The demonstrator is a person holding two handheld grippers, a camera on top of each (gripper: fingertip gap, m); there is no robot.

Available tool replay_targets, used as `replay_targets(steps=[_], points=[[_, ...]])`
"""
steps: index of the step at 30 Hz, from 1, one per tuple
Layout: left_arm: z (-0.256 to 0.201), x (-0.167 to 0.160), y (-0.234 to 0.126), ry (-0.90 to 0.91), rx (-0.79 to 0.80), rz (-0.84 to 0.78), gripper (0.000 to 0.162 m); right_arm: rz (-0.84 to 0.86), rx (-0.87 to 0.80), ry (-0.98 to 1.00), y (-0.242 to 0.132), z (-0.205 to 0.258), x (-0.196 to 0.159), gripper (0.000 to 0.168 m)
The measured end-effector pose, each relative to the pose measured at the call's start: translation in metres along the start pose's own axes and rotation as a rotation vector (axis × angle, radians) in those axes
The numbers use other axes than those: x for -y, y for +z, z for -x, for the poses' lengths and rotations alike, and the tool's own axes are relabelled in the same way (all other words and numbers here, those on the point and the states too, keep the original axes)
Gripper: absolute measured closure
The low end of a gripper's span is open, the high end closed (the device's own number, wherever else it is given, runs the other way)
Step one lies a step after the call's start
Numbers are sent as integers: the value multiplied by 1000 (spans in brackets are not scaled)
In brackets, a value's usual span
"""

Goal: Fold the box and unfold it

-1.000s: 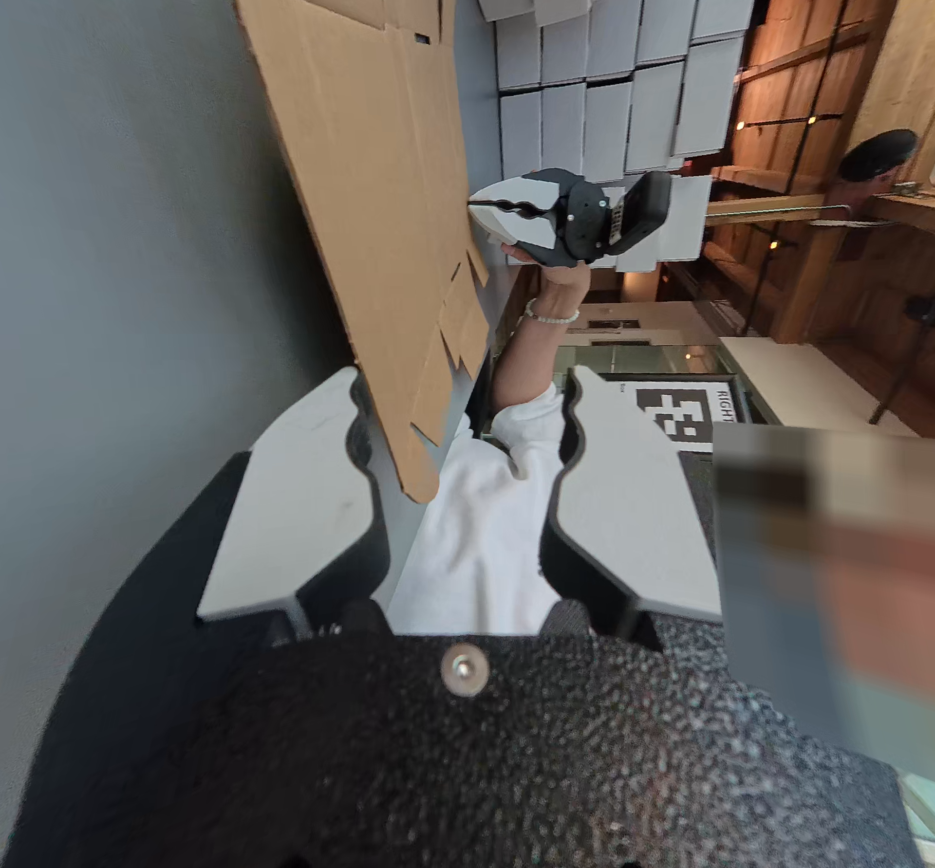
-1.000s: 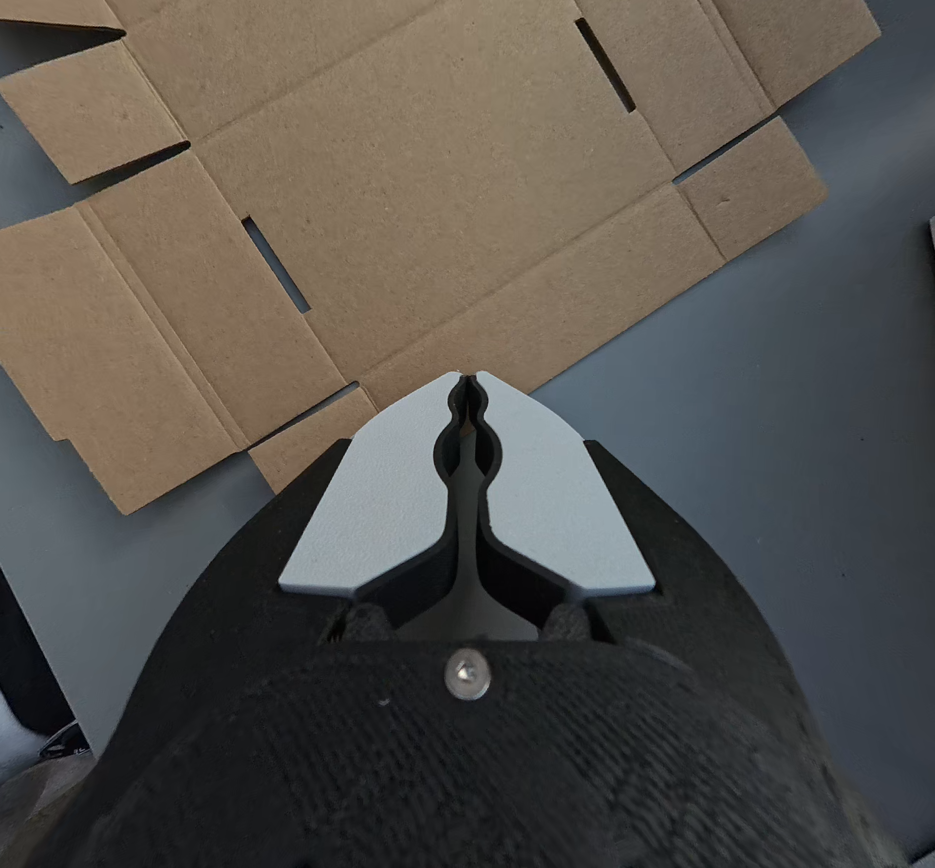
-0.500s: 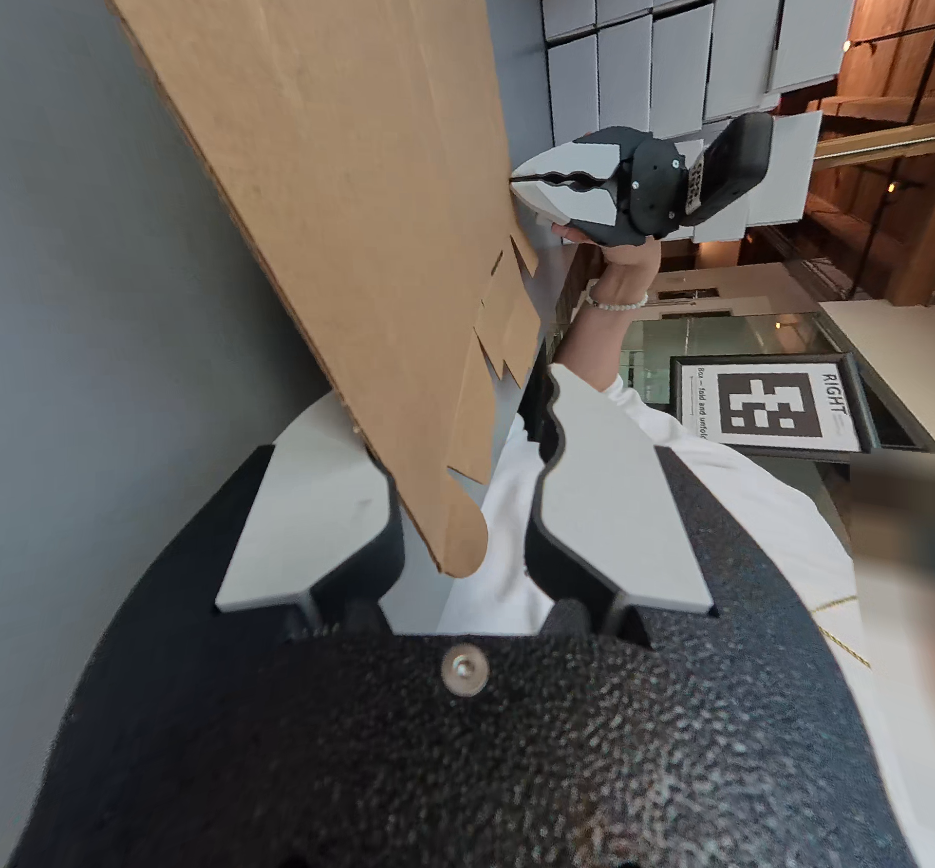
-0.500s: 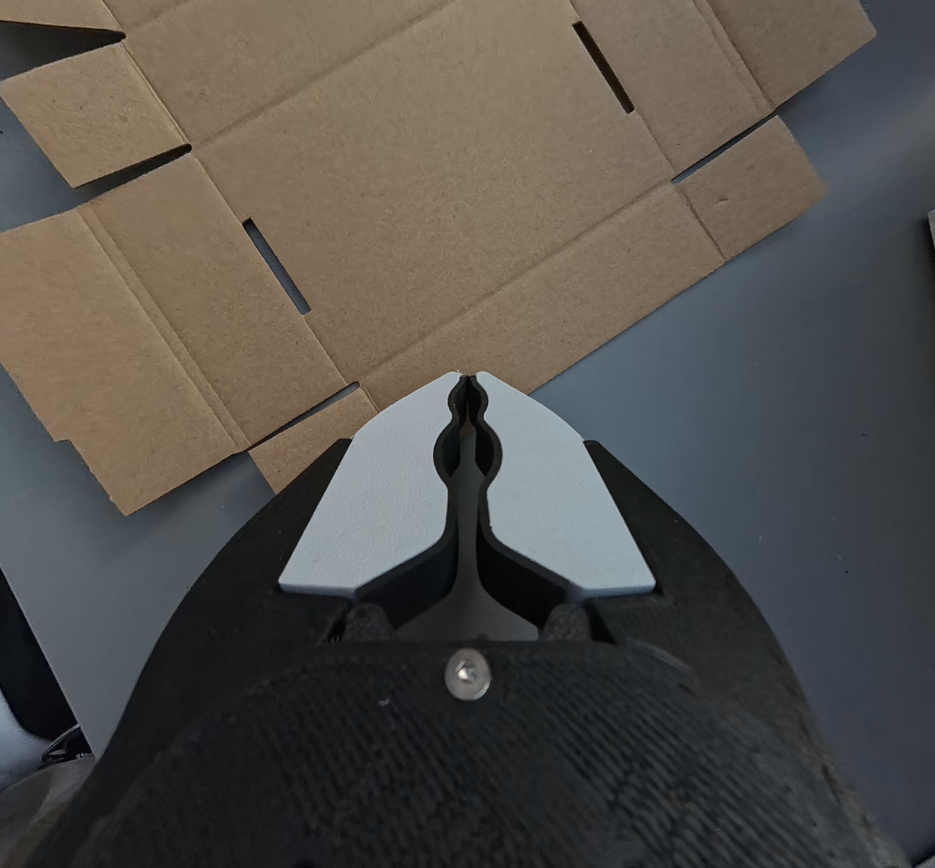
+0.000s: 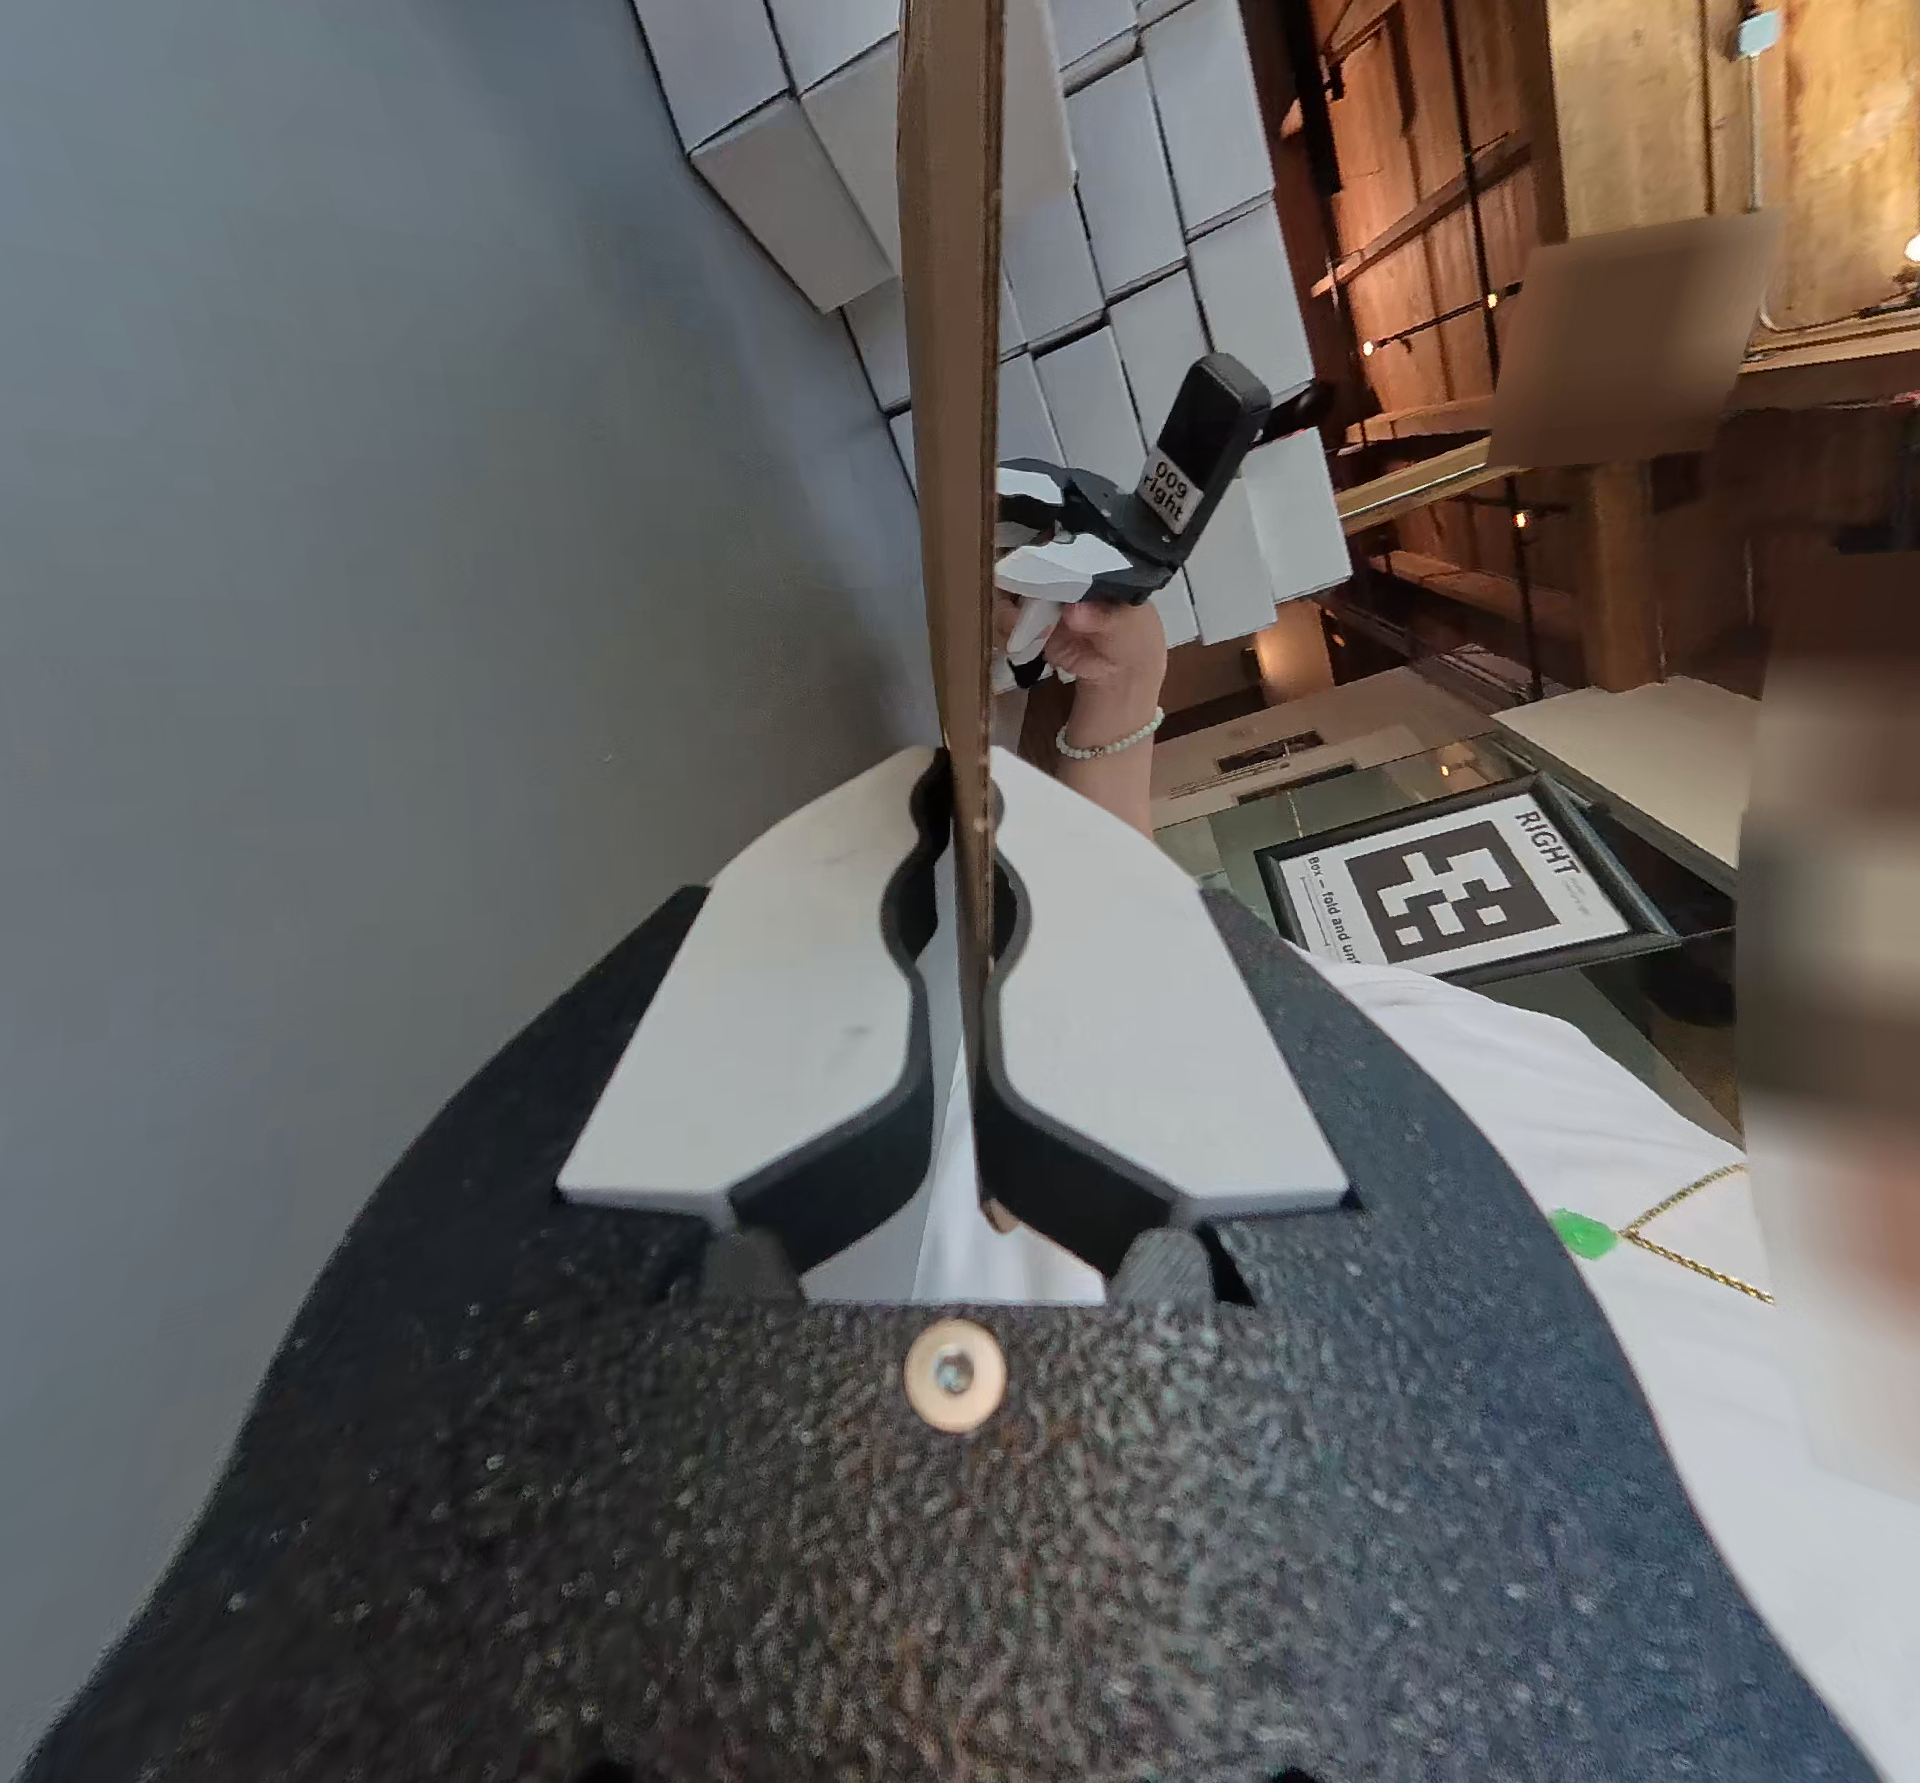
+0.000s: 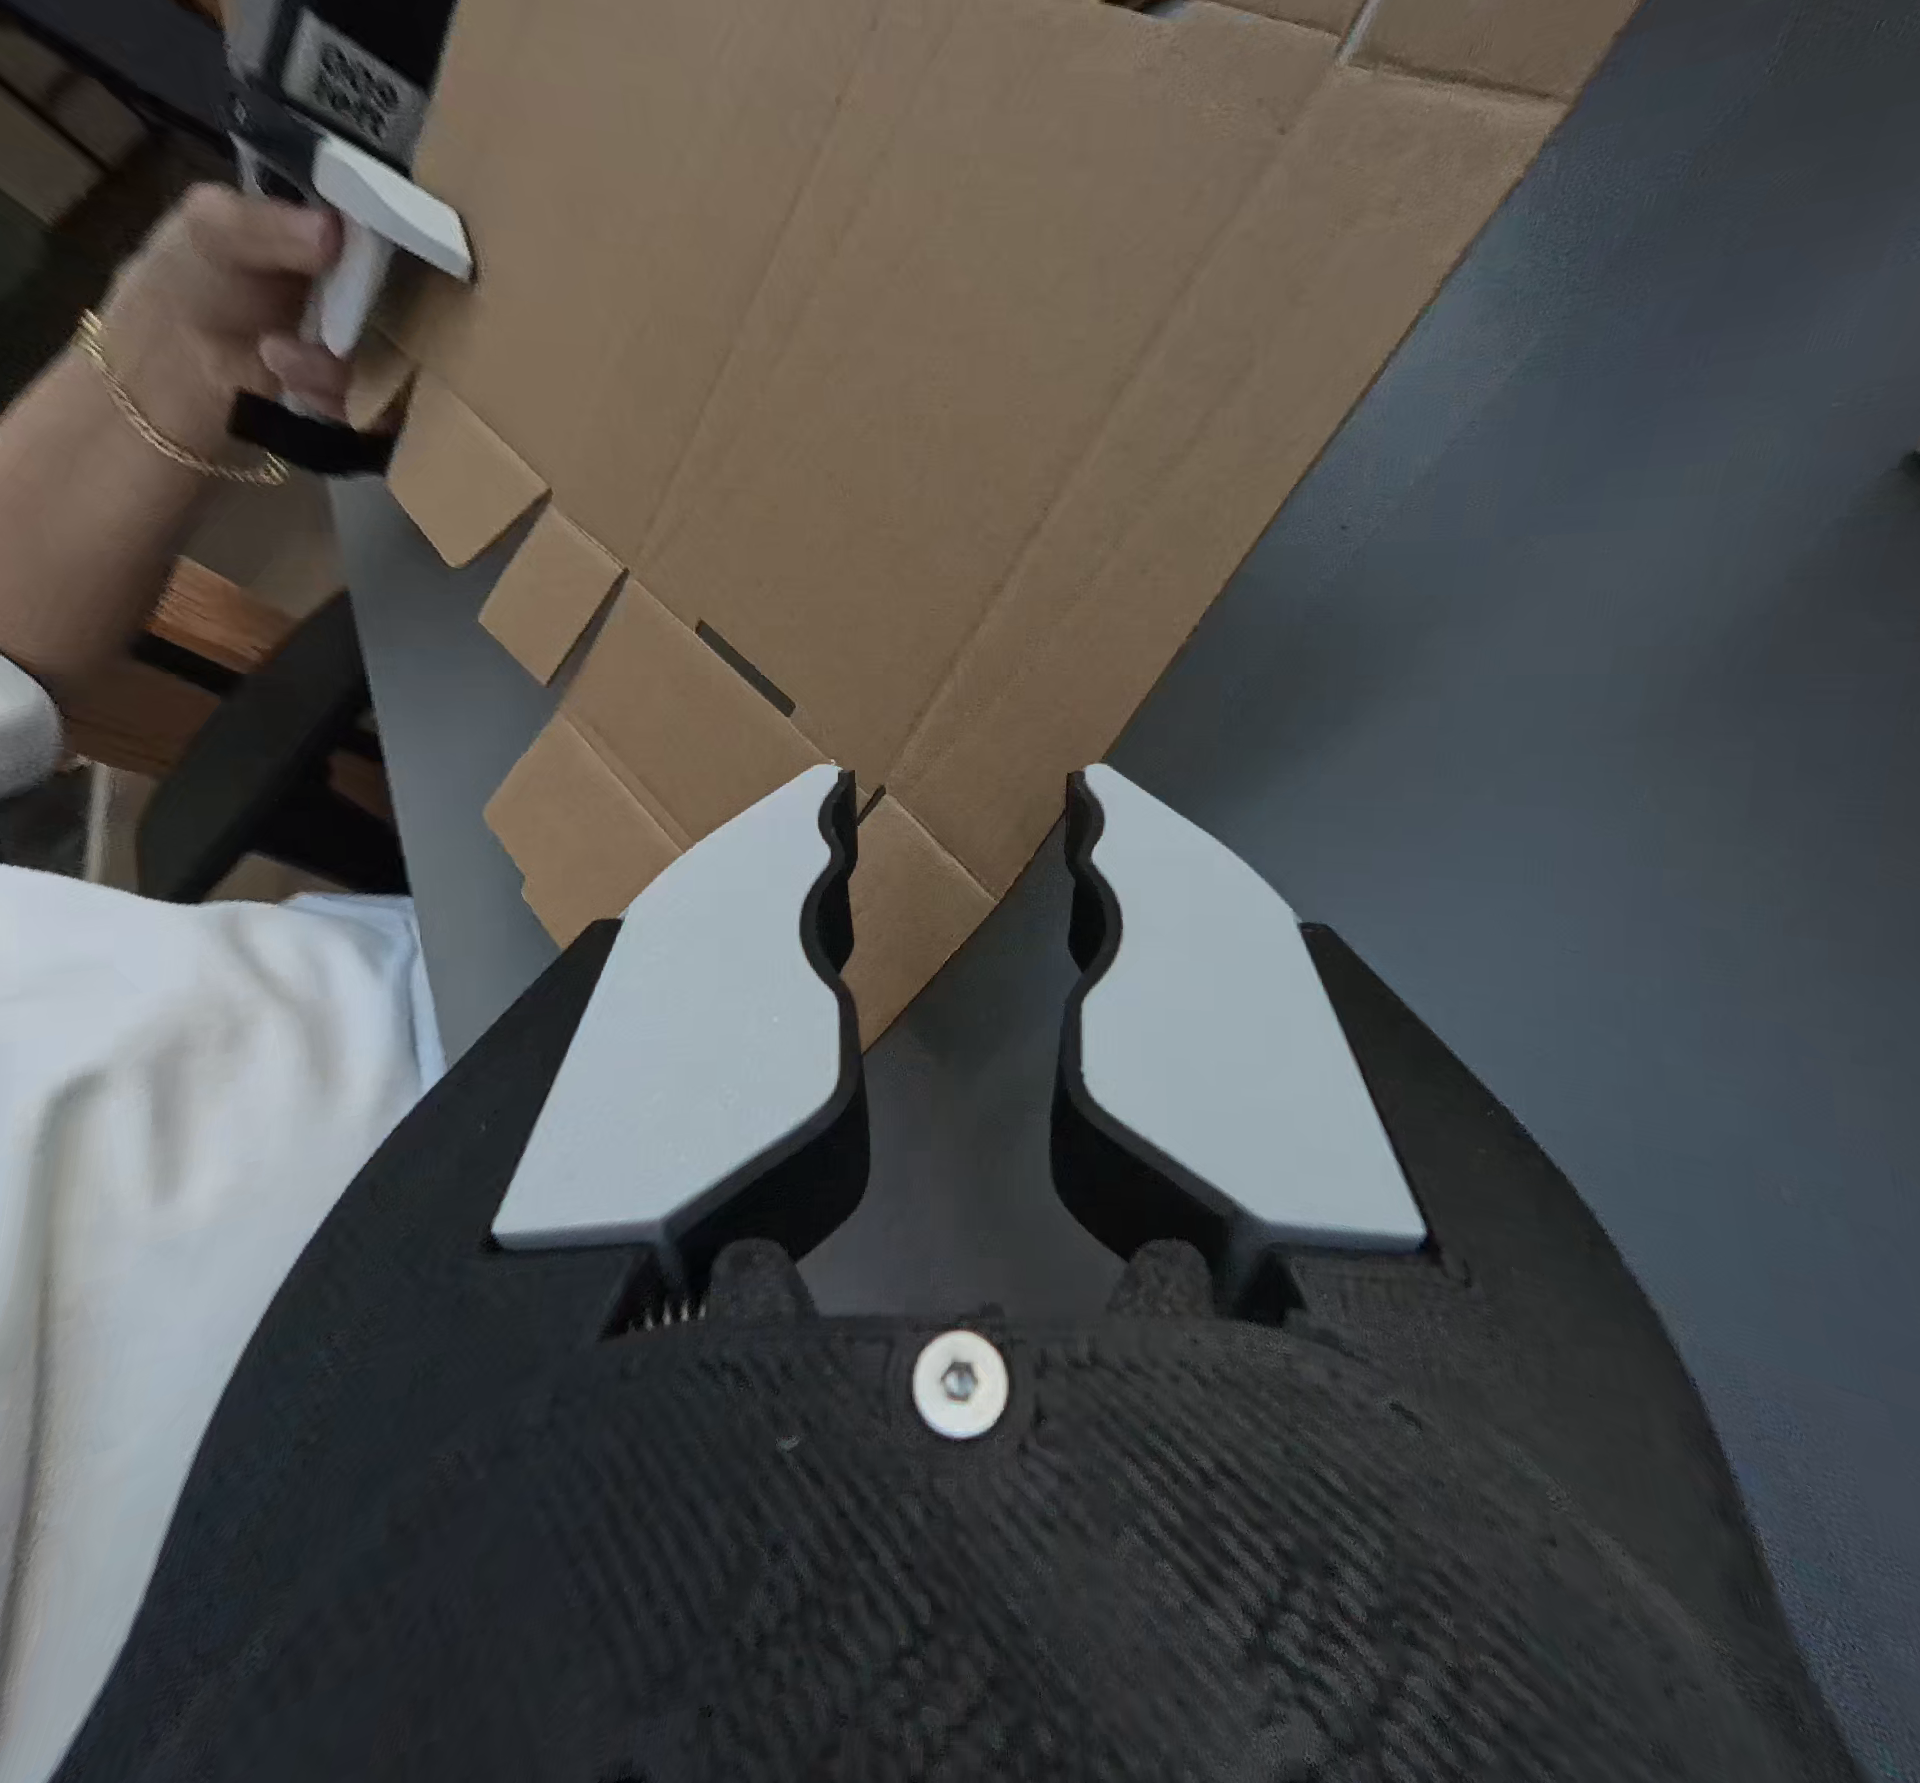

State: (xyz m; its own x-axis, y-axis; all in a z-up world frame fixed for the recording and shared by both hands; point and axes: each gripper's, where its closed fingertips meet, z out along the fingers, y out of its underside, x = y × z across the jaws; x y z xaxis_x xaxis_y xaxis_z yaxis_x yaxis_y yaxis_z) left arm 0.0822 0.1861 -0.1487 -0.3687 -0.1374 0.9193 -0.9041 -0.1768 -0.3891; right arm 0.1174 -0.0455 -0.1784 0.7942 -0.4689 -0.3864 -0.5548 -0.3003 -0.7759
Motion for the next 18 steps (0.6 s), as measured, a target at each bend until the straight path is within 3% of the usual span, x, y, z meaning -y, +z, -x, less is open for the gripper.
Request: replay_targets(steps=[1,4,11,14,16,18], points=[[-5,3,-5,20,-35,-27,160,-77,52,66,-6,3,15,130],[-16,7,-16,63,-107,-91,161,-211,176,204,-21,10,47,131],[-24,3,-31,149,-136,-151,161,-153,265,208,-14,27,54,129],[-25,-5,-30,172,-129,-127,161,-134,304,233,-8,33,55,138],[-26,-7,-30,184,-121,-123,161,-107,340,225,-4,38,53,163],[-25,-6,-31,199,-104,-138,161,-79,344,224,-2,38,51,165]])
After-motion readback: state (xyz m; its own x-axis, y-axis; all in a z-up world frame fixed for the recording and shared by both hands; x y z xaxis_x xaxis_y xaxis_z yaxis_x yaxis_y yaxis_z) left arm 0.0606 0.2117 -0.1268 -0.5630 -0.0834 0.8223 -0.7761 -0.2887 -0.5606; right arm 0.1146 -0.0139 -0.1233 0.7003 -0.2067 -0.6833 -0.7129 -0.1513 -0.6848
